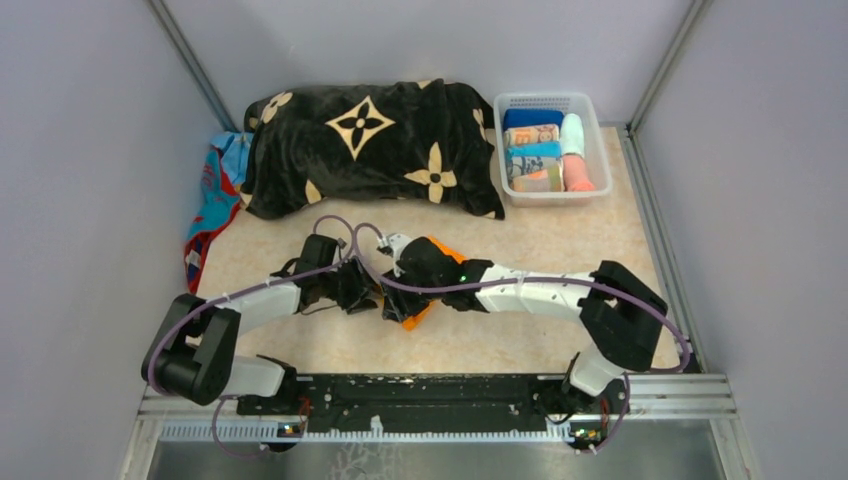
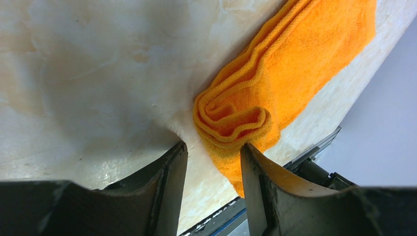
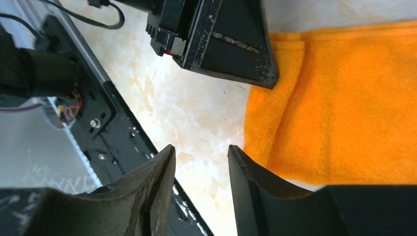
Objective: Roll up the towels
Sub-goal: Roll the towel at the center of the board.
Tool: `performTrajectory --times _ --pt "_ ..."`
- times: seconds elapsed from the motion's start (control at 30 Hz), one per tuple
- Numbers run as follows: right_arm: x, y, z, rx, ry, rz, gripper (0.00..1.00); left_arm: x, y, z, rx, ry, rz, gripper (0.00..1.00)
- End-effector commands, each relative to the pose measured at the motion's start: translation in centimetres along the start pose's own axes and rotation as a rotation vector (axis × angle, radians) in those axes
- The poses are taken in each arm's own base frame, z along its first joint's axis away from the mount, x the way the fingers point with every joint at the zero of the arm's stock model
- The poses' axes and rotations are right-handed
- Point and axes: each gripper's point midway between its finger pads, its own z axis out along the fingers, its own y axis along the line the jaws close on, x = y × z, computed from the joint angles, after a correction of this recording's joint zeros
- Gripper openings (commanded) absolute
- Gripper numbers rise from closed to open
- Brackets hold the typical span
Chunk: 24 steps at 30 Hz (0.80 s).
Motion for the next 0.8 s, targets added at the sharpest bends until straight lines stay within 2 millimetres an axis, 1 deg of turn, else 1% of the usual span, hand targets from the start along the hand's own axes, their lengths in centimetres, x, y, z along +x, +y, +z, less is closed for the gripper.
performTrajectory --times 0.0,0.07,0.1,0.23,0.43,0.63,0.77 --pt "0.6 -0.2 1.7 0.051 0.052 -0.113 0.44 1.2 5.0 0.5 -0.184 0.002 -0.012 0.52" --pt "1.6 -1.1 2.6 0.078 0.086 -0.119 0.43 1.2 5.0 0.5 -0.185 0.0 -0.014 0.52" --pt "1.7 -1.6 2.7 0.096 0.092 -0.126 0.43 1.2 5.0 0.4 -0.188 -0.004 -0.015 0.52" --pt "1.9 -3.1 2.8 0.168 0.112 -0.168 0.43 1.1 5.2 0.3 -0.198 -0.013 -0.017 0.52" --pt "2.2 -4.8 2.7 0.246 0.139 -0.219 0.43 1.1 5.5 0.0 -0.215 -0.023 -0.021 0.52" --pt "2.1 -5.3 2.5 0.281 0.148 -0.283 0.43 1.3 6.1 -0.1 -0.234 -0.027 -0.026 0.51" --pt "3.2 -5.6 3.2 0.298 0.183 -0.325 0.43 1.3 6.2 0.0 -0.24 -0.02 -0.031 0.5"
